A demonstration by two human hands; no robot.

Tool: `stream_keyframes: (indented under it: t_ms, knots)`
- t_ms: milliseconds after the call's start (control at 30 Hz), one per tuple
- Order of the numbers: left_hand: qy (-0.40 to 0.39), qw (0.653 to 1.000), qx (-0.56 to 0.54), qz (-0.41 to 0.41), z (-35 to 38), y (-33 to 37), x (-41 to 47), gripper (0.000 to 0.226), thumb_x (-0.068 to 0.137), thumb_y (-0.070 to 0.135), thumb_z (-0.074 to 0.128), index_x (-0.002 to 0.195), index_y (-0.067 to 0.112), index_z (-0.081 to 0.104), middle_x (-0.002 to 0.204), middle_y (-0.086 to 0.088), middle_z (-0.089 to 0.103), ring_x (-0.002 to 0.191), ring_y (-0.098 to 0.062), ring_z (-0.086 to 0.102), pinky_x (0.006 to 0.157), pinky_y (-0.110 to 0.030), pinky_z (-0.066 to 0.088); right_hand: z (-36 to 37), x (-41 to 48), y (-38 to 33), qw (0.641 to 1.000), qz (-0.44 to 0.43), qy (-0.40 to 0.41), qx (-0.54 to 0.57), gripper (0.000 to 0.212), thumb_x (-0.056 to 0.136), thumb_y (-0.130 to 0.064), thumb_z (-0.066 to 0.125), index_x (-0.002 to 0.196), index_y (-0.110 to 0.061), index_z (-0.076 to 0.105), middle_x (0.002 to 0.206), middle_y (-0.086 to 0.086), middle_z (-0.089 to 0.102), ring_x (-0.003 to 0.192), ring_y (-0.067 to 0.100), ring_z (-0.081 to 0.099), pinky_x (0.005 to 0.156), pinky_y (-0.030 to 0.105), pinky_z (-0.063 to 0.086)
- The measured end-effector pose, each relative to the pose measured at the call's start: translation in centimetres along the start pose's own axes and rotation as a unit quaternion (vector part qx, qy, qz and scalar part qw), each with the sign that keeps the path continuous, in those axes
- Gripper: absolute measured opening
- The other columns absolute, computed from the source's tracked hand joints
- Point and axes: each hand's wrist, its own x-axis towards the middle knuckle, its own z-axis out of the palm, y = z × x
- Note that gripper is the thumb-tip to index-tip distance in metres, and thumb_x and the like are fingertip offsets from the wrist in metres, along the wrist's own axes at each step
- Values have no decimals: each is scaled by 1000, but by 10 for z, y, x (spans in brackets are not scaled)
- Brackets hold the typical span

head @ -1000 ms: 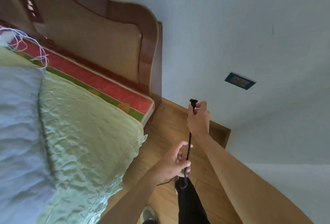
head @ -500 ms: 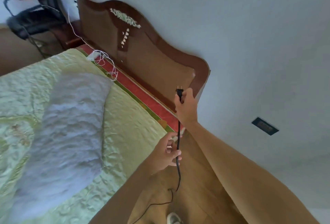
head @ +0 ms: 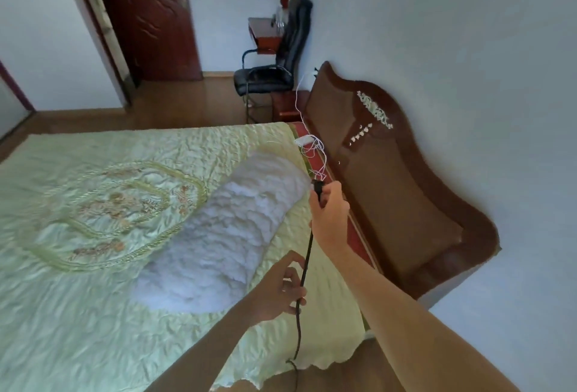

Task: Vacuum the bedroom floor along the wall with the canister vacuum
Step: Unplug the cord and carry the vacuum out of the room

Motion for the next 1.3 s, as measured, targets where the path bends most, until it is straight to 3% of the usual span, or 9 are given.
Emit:
stream_keyframes:
  t_ms: [100, 267, 367, 533, 733, 933, 1100, 1300]
  knots:
    - [43, 999, -10, 1, -11, -4, -23, 30, 93, 1, 62, 114, 19, 50, 78, 1, 49, 76, -21, 64, 73, -42, 57, 23, -8, -17, 998, -40, -42, 22, 21, 98, -15, 58, 87, -9, 42, 55, -6, 40, 44, 11, 35, 43, 39, 32]
    - [124, 992, -24, 18, -40, -10, -69, 30, 94, 3, 62, 108, 28, 52, 88, -4, 51, 76, -23, 65, 76, -46, 58, 76, -29, -59, 987, -90, -115, 60, 23, 99, -15, 56, 87, -12, 37, 54, -6, 40, 42, 12, 37, 39, 44, 43]
    - [176, 983, -31, 31, -63, -15, -106, 29, 94, 5, 61, 108, 28, 52, 91, -3, 53, 79, -25, 67, 77, -48, 58, 109, -48, -93, 977, -125, -148, 82, 22, 98, -8, 57, 87, -9, 37, 54, -6, 39, 44, 9, 37, 43, 29, 32]
    - [286, 956, -45, 42, -100, -26, -184, 30, 95, 1, 58, 113, 24, 51, 92, -5, 51, 77, -22, 67, 72, -40, 60, 175, -100, -162, 954, -157, -226, 119, 24, 97, -8, 58, 87, -8, 36, 53, -7, 39, 43, 8, 40, 42, 25, 28]
    - [395, 915, -66, 48, -142, -57, -304, 31, 94, 2, 58, 109, 28, 51, 89, -3, 51, 75, -21, 65, 74, -46, 61, 254, -207, -252, 914, -204, -307, 168, 21, 96, -9, 60, 88, -3, 41, 54, -7, 43, 45, 9, 44, 44, 21, 25]
    - [482, 868, -108, 39, -172, -109, -438, 33, 92, -1, 58, 114, 22, 50, 89, -4, 53, 74, -22, 66, 77, -56, 60, 316, -348, -333, 874, -214, -387, 203, 20, 96, -10, 60, 88, -6, 43, 55, -6, 43, 44, 9, 38, 46, 36, 34]
    - [532, 835, -140, 33, -187, -153, -532, 34, 92, -4, 57, 108, 25, 51, 89, -7, 52, 73, -24, 66, 74, -53, 60, 355, -456, -382, 840, -213, -455, 206, 26, 96, -16, 61, 86, -19, 36, 55, -5, 44, 45, 27, 42, 40, 50, 45]
    - [585, 797, -150, 26, -194, -187, -623, 32, 93, -7, 55, 110, 18, 47, 89, -10, 50, 74, -28, 64, 67, -43, 60, 376, -560, -434, 806, -221, -508, 209, 25, 96, -15, 60, 86, -15, 38, 51, -6, 44, 42, 21, 39, 41, 51, 44]
